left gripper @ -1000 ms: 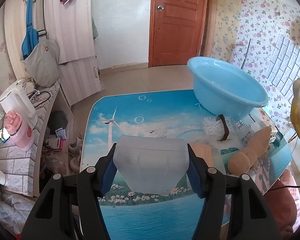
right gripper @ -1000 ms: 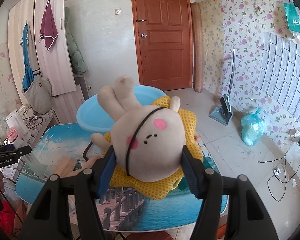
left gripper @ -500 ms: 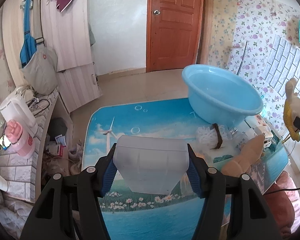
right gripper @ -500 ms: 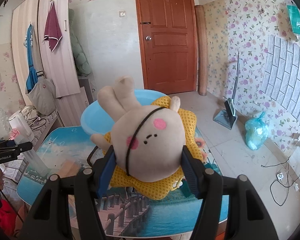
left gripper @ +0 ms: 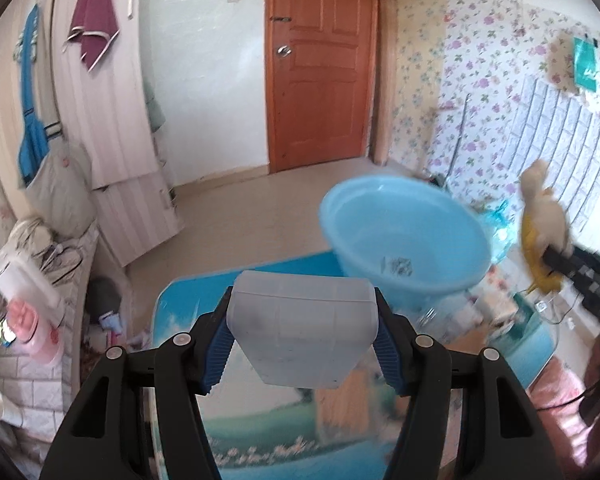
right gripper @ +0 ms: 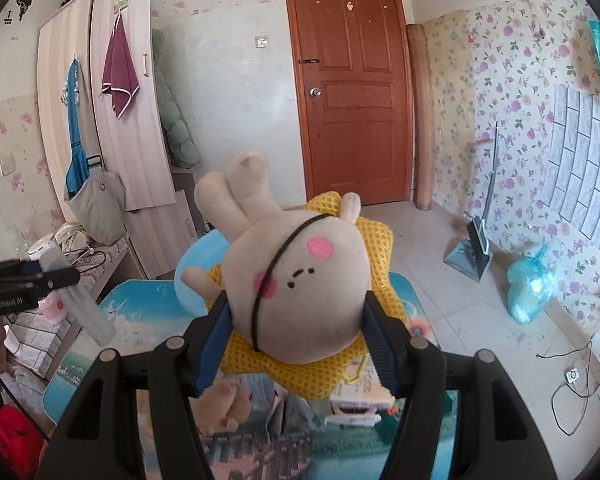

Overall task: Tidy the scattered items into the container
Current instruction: 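Lift the clear box and the bunny toward the light-blue basin with both tools, then lower the box and bunny into the basin and open both tools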

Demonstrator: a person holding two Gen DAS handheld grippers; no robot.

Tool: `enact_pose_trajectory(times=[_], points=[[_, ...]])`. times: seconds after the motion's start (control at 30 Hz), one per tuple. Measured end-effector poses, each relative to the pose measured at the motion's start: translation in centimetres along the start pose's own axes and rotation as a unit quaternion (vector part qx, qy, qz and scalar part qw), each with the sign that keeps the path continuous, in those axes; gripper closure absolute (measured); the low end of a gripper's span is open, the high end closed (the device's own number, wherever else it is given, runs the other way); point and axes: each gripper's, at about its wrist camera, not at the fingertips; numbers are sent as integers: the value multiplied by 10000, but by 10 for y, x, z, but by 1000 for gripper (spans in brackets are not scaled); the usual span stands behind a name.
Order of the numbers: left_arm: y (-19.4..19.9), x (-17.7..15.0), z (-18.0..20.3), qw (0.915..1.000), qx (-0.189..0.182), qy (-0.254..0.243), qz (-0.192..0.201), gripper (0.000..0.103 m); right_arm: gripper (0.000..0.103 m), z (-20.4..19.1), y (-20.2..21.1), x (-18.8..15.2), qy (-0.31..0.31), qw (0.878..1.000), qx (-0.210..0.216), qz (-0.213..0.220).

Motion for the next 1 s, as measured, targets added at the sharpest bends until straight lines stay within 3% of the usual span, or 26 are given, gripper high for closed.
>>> enact_pose_trajectory(times=[0.17, 0.5, 0.77, 1.0], points=[[-10, 30, 27, 9994, -173, -252, 186, 42, 41, 3, -21, 4, -30, 9999, 74, -114], [-56, 65, 78, 9944, -837, -636, 132, 42, 41, 10, -61, 10, 70, 9995, 61, -307], [-117, 70, 97, 9905, -1041, -855, -272, 42, 41, 11, -92, 6, 179, 9986, -10, -488], [-149, 52, 99, 9874, -1108, -948, -611, 42, 40, 4, -109, 6, 323, 9974, -88, -639]])
Point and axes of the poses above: each gripper's, at about its wrist camera, not at the fingertips, and y roughly against the way its jaws point, z to its right, x to its top, and after that the axes turned 4 degrees about -x, right-handed
